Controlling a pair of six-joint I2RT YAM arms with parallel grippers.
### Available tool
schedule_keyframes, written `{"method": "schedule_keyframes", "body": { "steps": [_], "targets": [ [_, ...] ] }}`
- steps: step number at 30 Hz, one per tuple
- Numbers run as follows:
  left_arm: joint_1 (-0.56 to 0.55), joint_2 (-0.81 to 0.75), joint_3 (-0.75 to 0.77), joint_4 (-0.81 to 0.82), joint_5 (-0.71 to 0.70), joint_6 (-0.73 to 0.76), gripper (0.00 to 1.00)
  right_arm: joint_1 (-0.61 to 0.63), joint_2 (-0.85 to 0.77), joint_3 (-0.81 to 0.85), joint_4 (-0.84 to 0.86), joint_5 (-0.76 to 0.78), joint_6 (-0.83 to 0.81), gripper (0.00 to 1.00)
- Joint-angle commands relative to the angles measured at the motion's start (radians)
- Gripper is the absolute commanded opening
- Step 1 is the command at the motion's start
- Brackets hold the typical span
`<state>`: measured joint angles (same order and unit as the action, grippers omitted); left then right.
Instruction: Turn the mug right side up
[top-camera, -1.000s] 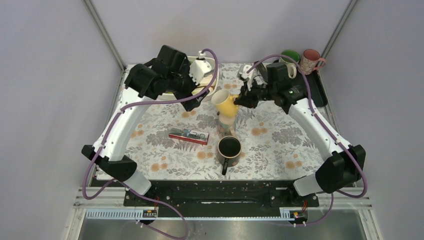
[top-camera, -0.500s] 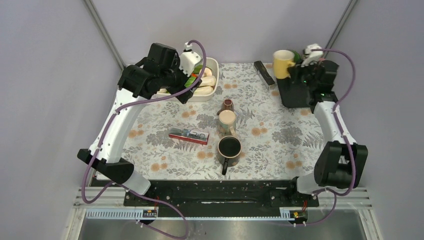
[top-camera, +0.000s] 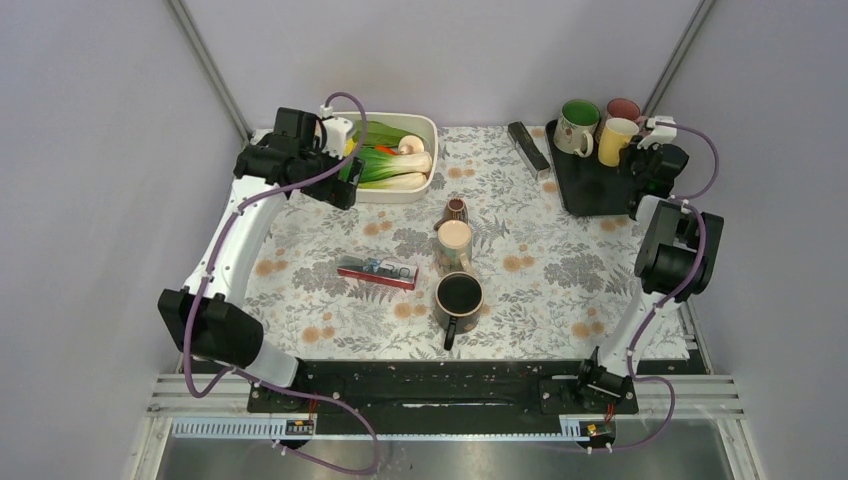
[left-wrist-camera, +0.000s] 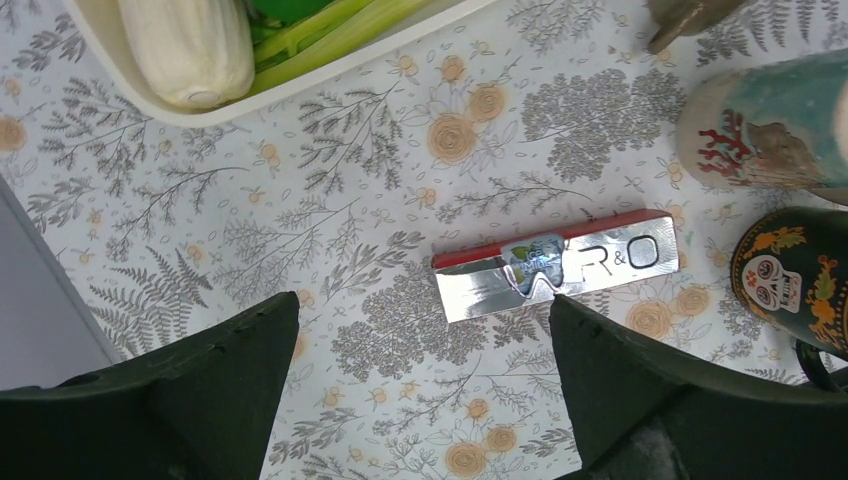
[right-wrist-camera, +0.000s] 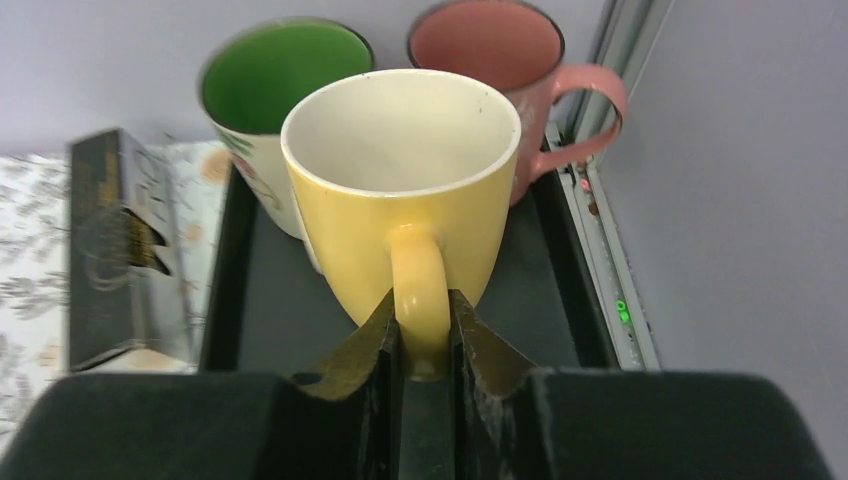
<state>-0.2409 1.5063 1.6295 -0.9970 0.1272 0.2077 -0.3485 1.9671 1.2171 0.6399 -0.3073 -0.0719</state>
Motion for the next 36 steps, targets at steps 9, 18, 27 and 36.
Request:
{"method": "schedule_keyframes", "body": {
  "steps": [9, 18, 27, 36],
  "targets": [
    [0.133, -0.002, 0.029, 0.069, 0.021, -0.031, 0.99, -0.021, 0.212, 0.357, -0.076, -0.079, -0.172, 0.0],
    [0.158, 0.015, 0.071, 0.068, 0.01, -0.028, 0.99, -0.021, 0.25, 0.468, -0.275, -0.159, -0.329, 0.0],
    [0.162, 0.018, 0.083, 0.064, 0.005, -0.025, 0.99, -0.022, 0.238, 0.397, -0.327, -0.224, -0.638, 0.0],
    [0.163, 0.016, 0.096, 0.061, -0.014, -0.021, 0.99, -0.024, 0.257, 0.41, -0.38, -0.134, -0.745, 0.05]
  ]
}}
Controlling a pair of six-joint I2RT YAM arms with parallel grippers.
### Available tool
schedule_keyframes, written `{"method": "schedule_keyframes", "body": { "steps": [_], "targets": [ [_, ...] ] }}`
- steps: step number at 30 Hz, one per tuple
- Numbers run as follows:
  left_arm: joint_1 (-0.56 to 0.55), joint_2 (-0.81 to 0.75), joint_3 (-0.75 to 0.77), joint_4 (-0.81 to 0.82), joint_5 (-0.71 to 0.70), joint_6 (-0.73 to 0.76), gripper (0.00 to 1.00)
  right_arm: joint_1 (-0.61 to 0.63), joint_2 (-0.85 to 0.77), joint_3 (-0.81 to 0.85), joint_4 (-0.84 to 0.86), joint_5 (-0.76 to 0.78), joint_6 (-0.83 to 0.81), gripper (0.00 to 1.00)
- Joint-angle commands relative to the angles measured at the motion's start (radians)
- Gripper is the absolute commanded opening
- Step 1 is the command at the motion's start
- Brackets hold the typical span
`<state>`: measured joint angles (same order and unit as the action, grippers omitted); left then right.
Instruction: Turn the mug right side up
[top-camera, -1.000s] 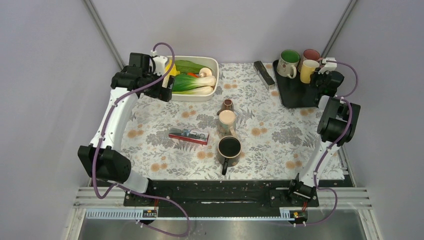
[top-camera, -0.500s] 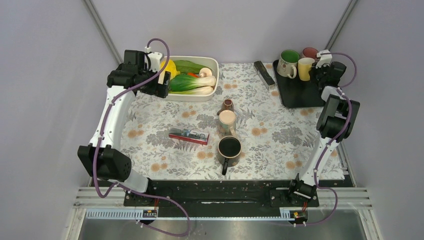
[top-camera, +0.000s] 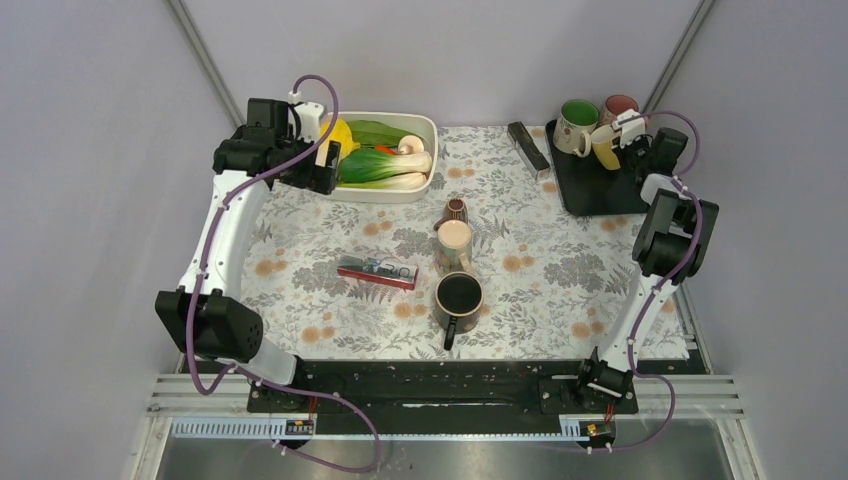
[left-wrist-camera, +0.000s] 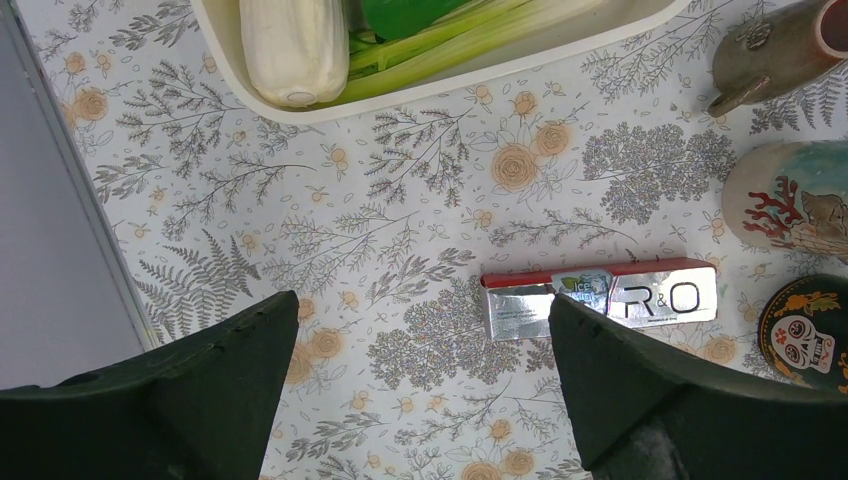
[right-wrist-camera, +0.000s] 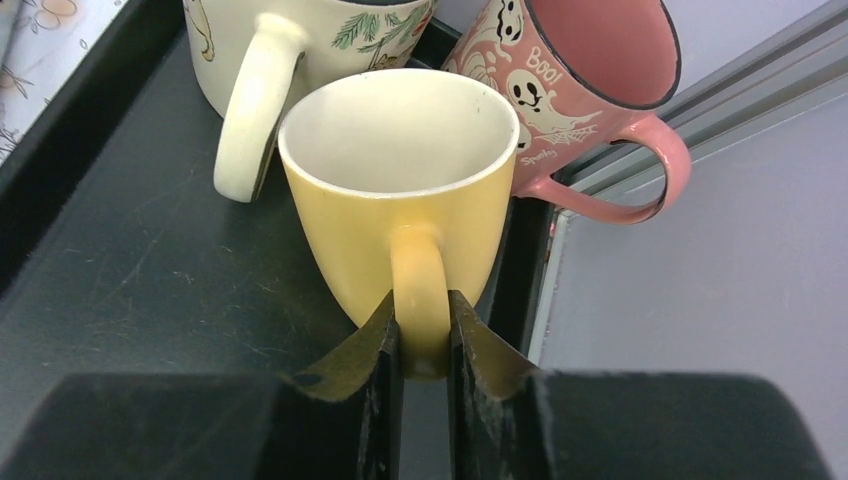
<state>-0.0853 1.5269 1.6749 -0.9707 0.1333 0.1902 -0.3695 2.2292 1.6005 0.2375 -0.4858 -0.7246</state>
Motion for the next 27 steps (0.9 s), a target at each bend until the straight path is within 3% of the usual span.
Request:
{"method": "schedule_keyframes", "body": {
  "steps": [1, 4, 9, 13, 16, 20, 23, 27],
  "targets": [
    [0.007, -0.005, 0.051, 0.035, -0.021, -0.003, 0.99, -0.005, -0.006, 0.024, 0.017, 0.055, -0.094, 0.07],
    [0.007, -0.006, 0.05, 0.036, -0.017, -0.003, 0.99, -0.011, -0.012, 0.023, 0.001, 0.059, -0.093, 0.1],
    [0.007, -0.009, 0.044, 0.035, -0.016, 0.0, 0.99, -0.032, -0.018, 0.024, -0.02, 0.076, -0.084, 0.25],
    [0.007, -0.009, 0.045, 0.036, -0.015, 0.002, 0.99, -0.043, -0.025, 0.019, -0.039, 0.069, -0.093, 0.26],
    [0.007, -0.009, 0.04, 0.038, -0.011, 0.0, 0.99, -0.048, -0.025, 0.024, -0.054, 0.073, -0.106, 0.22],
    [0.009, -0.013, 0.033, 0.04, -0.015, 0.002, 0.99, -0.06, -0.03, 0.036, -0.08, 0.043, -0.09, 0.0],
    [0.009, -0.01, 0.039, 0.04, -0.007, 0.002, 0.99, -0.073, -0.039, 0.054, -0.06, -0.016, 0.012, 0.0],
    [0.009, -0.004, 0.048, 0.035, 0.003, -0.001, 0.99, -0.086, -0.055, 0.065, 0.049, -0.064, 0.315, 0.0]
  ]
}}
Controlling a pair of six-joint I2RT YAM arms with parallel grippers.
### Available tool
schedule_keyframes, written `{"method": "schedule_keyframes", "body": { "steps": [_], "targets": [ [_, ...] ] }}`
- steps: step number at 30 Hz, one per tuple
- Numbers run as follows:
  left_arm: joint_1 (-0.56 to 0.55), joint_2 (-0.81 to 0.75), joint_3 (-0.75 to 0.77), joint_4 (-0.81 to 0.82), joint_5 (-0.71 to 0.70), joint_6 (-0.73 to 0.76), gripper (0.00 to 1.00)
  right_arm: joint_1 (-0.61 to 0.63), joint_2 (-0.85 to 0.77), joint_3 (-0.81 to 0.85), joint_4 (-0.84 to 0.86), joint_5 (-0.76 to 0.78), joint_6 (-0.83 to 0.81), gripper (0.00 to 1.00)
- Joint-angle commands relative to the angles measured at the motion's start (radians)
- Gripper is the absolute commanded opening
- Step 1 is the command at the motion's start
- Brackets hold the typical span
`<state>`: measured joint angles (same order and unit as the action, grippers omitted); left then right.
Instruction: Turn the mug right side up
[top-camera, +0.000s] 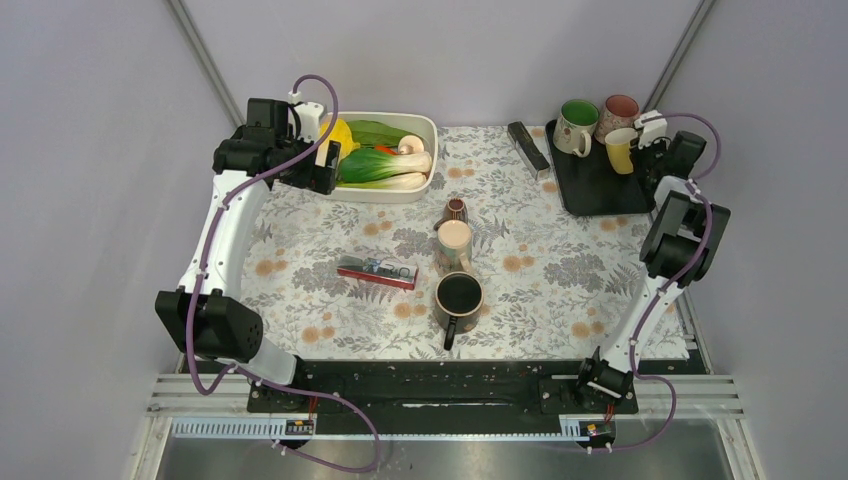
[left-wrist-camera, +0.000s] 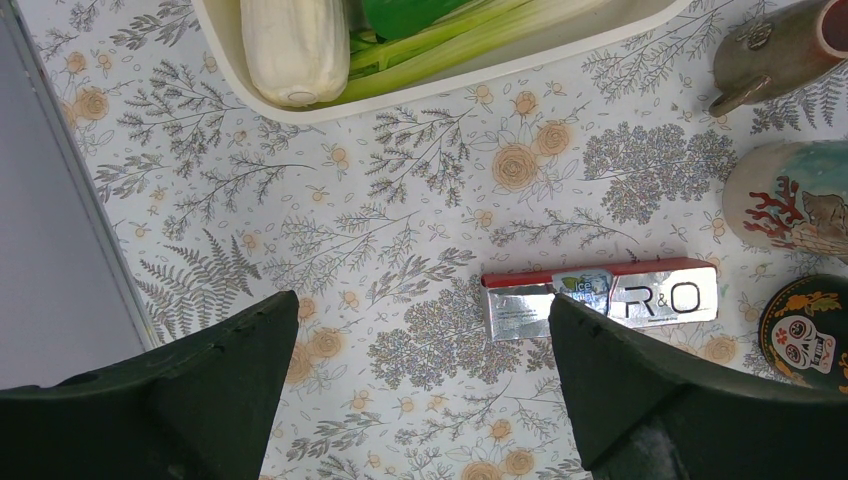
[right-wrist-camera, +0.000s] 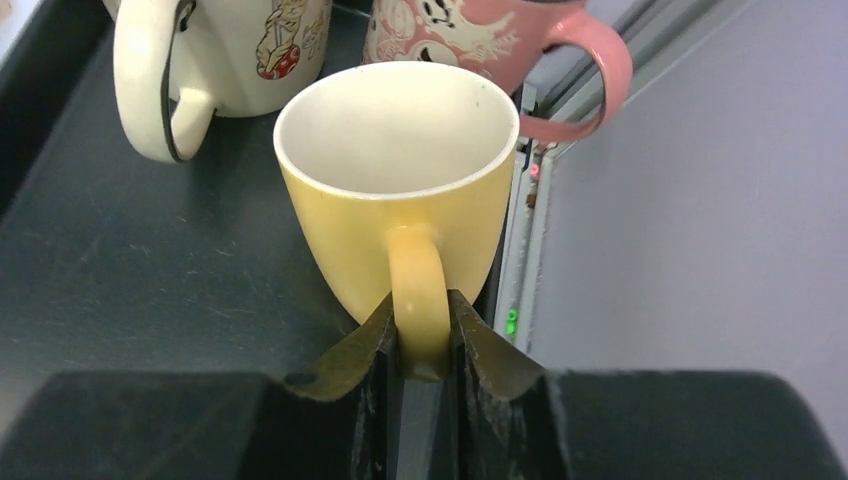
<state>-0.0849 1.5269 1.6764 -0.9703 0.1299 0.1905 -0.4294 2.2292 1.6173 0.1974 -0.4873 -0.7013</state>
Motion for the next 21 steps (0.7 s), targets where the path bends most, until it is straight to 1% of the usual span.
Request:
{"method": "schedule_keyframes", "body": {
  "steps": [1, 5, 7, 9, 11, 15, 21],
  "targets": [
    [0.008, -0.004, 0.047, 0.035, 0.004, -0.001, 0.99, -0.026, -0.064, 0.032, 0.132, -0.053, 0.373, 0.0],
    [0.008, -0.008, 0.052, 0.035, 0.012, -0.002, 0.99, -0.026, -0.095, -0.108, 0.426, 0.002, 0.647, 0.0],
    [0.008, -0.008, 0.055, 0.035, 0.022, -0.003, 0.99, -0.026, -0.092, -0.135, 0.49, 0.021, 0.715, 0.0],
    [0.008, -0.006, 0.057, 0.036, 0.026, -0.003, 0.99, -0.024, -0.097, -0.159, 0.533, 0.099, 0.805, 0.0],
    [0.008, -0.003, 0.062, 0.035, 0.026, -0.006, 0.99, -0.022, -0.097, -0.179, 0.575, 0.146, 0.866, 0.0],
    [0.009, 0.0, 0.076, 0.035, 0.034, -0.009, 0.99, -0.004, -0.107, -0.203, 0.587, 0.221, 0.904, 0.0],
    [0.009, -0.008, 0.073, 0.035, 0.033, -0.01, 0.99, 0.04, -0.093, -0.121, 0.45, 0.22, 0.757, 0.0]
  ]
}}
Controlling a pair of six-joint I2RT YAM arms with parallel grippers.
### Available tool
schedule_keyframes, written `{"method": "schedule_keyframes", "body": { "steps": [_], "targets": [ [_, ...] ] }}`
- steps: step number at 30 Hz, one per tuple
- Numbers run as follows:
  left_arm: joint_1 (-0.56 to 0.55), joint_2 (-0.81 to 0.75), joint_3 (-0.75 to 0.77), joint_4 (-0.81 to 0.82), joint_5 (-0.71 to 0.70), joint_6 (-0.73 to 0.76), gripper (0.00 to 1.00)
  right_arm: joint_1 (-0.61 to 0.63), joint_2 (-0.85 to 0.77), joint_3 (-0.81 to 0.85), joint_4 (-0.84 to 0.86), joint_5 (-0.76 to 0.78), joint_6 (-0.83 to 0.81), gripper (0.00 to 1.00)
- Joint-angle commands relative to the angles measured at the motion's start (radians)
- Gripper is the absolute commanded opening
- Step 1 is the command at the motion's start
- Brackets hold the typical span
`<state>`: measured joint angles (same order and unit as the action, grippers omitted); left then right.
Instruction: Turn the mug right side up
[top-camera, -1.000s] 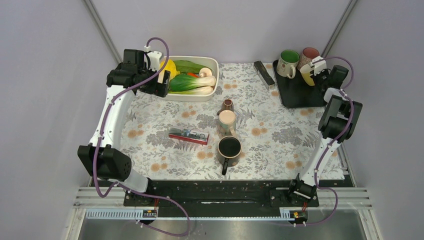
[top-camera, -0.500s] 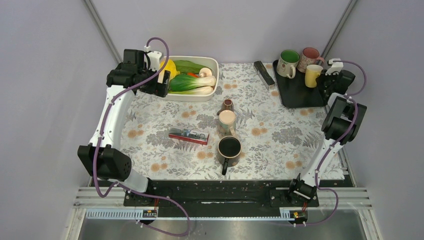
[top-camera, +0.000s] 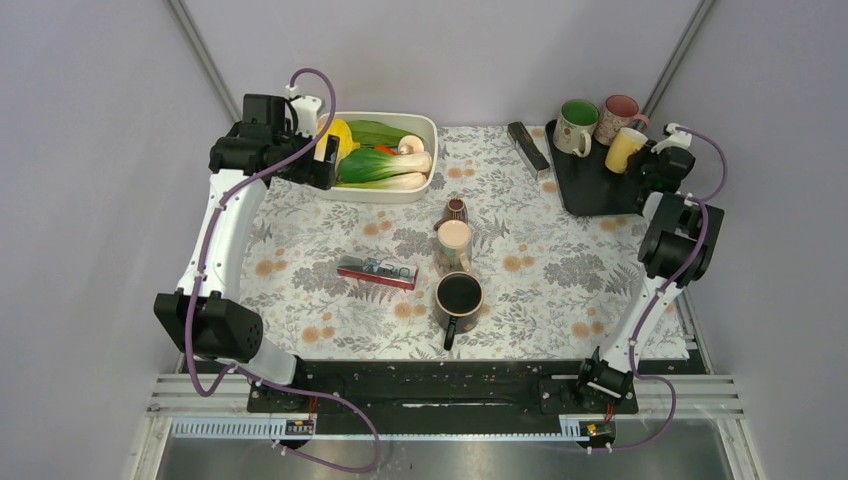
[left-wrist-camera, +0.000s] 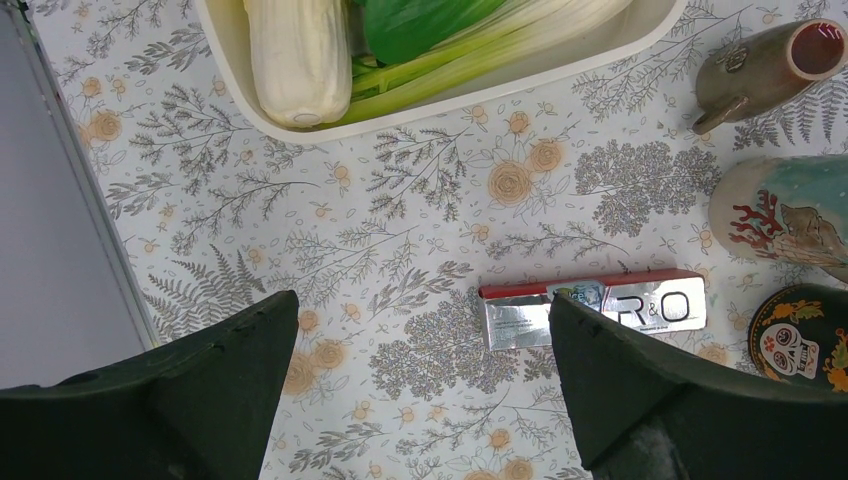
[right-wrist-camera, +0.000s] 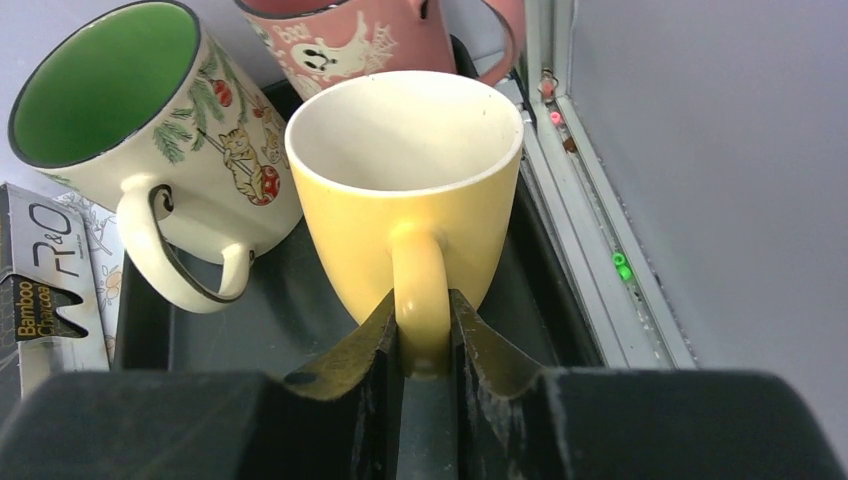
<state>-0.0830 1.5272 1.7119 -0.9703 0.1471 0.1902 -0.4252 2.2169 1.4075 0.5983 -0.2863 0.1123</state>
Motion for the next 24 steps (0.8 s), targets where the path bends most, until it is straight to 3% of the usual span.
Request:
{"method": "schedule_keyframes", "body": {
  "steps": [1, 5, 24],
  "targets": [
    [0.007, -0.012, 0.035, 0.036, 0.014, -0.008, 0.99, 0.035, -0.082, 0.091, 0.036, 0.024, -0.069, 0.0],
    [0.008, -0.018, 0.037, 0.035, 0.01, -0.004, 0.99, 0.036, -0.089, 0.085, 0.028, 0.041, -0.081, 0.0],
    [0.014, -0.024, 0.063, 0.033, 0.006, 0.003, 0.99, 0.089, -0.042, 0.278, -0.329, 0.016, -0.221, 0.0]
  ]
}}
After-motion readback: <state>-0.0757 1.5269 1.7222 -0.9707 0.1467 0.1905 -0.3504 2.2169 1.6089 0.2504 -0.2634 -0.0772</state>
